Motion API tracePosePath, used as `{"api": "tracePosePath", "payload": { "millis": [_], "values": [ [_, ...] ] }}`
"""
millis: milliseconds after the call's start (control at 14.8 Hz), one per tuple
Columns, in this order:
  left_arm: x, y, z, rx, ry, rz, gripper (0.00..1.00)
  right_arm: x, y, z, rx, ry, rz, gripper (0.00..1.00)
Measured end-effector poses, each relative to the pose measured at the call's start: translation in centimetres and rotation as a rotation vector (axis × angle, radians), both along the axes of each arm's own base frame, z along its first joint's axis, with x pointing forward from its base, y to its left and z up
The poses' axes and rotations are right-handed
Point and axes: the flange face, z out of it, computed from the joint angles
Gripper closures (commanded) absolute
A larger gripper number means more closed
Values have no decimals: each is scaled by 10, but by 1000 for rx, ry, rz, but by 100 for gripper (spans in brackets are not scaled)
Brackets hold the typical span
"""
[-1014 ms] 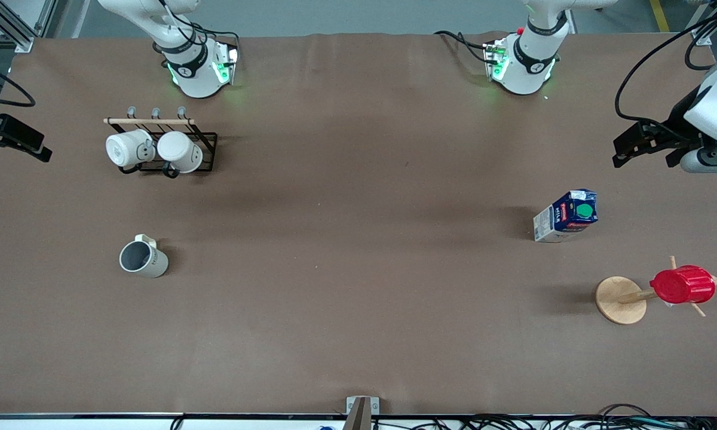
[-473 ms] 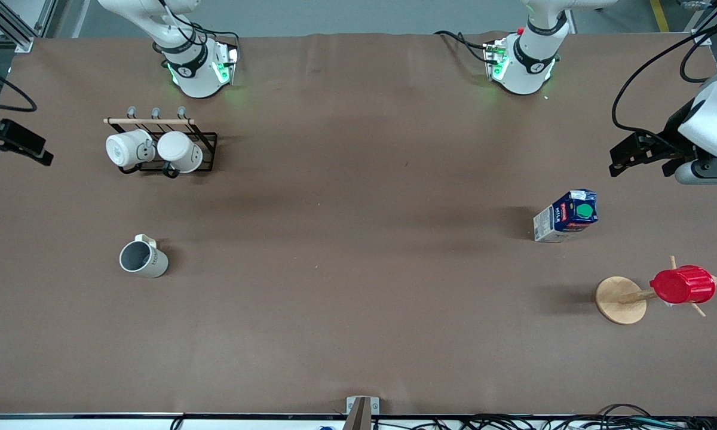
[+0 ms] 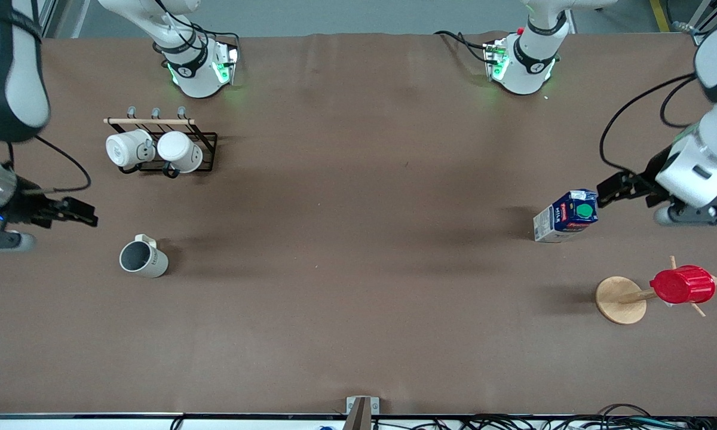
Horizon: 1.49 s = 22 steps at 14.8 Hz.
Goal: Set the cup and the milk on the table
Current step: 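Close the right gripper on the mug while the left gripper grasps the milk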
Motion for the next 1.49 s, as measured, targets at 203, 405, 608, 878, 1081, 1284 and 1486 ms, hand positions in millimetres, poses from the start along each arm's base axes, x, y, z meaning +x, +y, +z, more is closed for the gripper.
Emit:
{"api": "tracePosePath", "payload": {
  "millis": [203,405,608,878,1081,1284,1486],
  "values": [
    [14,2,-60,23,25,-7,2,8,-27,-78,-20,-25,90,0],
    [5,15,-113,53,31,-6,3,7,-38,-135,-38,-58,129,0],
    [-11,33,-144,53,37,15,3,-2,-36,-185,-50,-90,154,0],
    [-22,37,-157,53,56,17,3,-5,-35,-226,-58,-91,175,38],
    [-28,37,-168,53,75,17,3,-5,-34,-238,-57,-84,178,97],
    [-36,41,-181,53,103,16,3,-5,-34,-237,-58,-85,177,100],
    [-43,48,-191,50,125,0,3,-4,-34,-235,-56,-88,176,100]
  ]
}}
